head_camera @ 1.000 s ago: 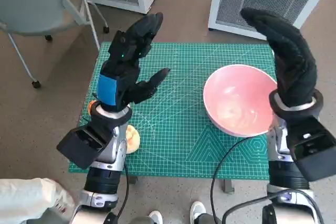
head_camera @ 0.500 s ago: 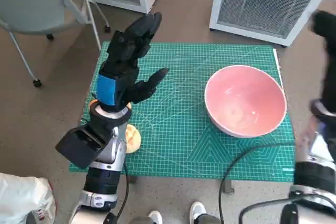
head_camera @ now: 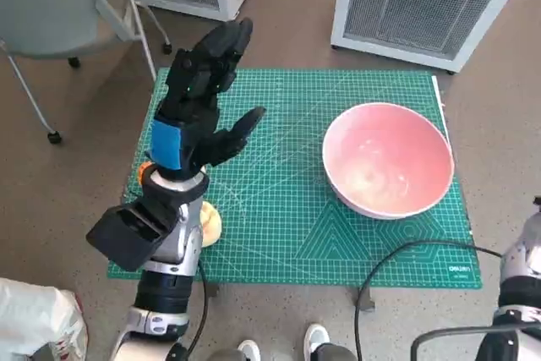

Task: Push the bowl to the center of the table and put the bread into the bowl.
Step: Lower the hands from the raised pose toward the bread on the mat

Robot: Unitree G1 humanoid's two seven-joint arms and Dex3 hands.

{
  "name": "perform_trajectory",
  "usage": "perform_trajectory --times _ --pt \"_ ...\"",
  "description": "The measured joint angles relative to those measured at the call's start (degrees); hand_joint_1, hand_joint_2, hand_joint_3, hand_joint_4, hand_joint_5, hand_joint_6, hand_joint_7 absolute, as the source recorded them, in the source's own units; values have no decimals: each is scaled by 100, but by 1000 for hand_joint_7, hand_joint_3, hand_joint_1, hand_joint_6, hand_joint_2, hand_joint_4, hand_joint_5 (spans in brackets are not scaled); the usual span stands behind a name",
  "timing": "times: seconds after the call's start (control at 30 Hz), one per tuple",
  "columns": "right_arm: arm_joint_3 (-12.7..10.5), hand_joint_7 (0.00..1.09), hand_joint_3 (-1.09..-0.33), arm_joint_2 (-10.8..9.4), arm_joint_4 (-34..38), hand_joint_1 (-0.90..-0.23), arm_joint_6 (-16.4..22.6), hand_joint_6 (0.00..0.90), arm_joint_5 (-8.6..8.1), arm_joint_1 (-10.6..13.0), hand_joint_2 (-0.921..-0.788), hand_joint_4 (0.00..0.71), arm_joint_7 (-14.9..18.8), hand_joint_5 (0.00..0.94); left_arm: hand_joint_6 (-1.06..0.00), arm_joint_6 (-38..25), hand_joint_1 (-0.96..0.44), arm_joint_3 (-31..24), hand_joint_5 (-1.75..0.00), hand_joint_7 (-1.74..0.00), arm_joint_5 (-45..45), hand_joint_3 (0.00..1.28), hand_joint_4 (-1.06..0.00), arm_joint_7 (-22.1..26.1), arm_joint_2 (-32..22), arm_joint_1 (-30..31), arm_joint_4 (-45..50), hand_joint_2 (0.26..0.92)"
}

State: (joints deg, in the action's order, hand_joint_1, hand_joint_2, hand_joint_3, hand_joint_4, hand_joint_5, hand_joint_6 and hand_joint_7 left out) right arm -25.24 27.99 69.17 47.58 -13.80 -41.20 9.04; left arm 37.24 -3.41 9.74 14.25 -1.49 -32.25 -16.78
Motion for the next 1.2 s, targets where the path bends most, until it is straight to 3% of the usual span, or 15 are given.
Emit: perform_trajectory --times 0.27,0.53,0.8,1.0,1.2 --pt "77 152 -805 -206 365 -462 -700 189 89 0 -921 198 -262 1 -292 -33 -235 -1 -2 -495 -9 251 -392 -50 -18 47 36 921" --pt "180 132 -808 -486 539 -442 -1396 201 287 -2 -921 193 -404 0 -276 -94 -250 -6 -5 -478 -20 247 -400 -54 -75 124 173 921" --pt "232 118 -821 -763 630 -483 -2067 213 350 -77 -921 188 -429 5 -287 -160 -235 -71 -6 -467 -4 244 -405 -51 -186 215 311 921" --pt "298 119 -824 -992 651 -519 -2321 235 475 -209 -921 210 -472 13 -297 -210 -226 -121 -5 -456 -11 239 -407 -69 -269 315 442 921" --pt "410 111 -835 -1242 652 -508 -2339 236 581 -462 -921 214 -534 11 -307 -281 -227 -160 -3 -439 -28 235 -406 -114 -305 423 557 921"
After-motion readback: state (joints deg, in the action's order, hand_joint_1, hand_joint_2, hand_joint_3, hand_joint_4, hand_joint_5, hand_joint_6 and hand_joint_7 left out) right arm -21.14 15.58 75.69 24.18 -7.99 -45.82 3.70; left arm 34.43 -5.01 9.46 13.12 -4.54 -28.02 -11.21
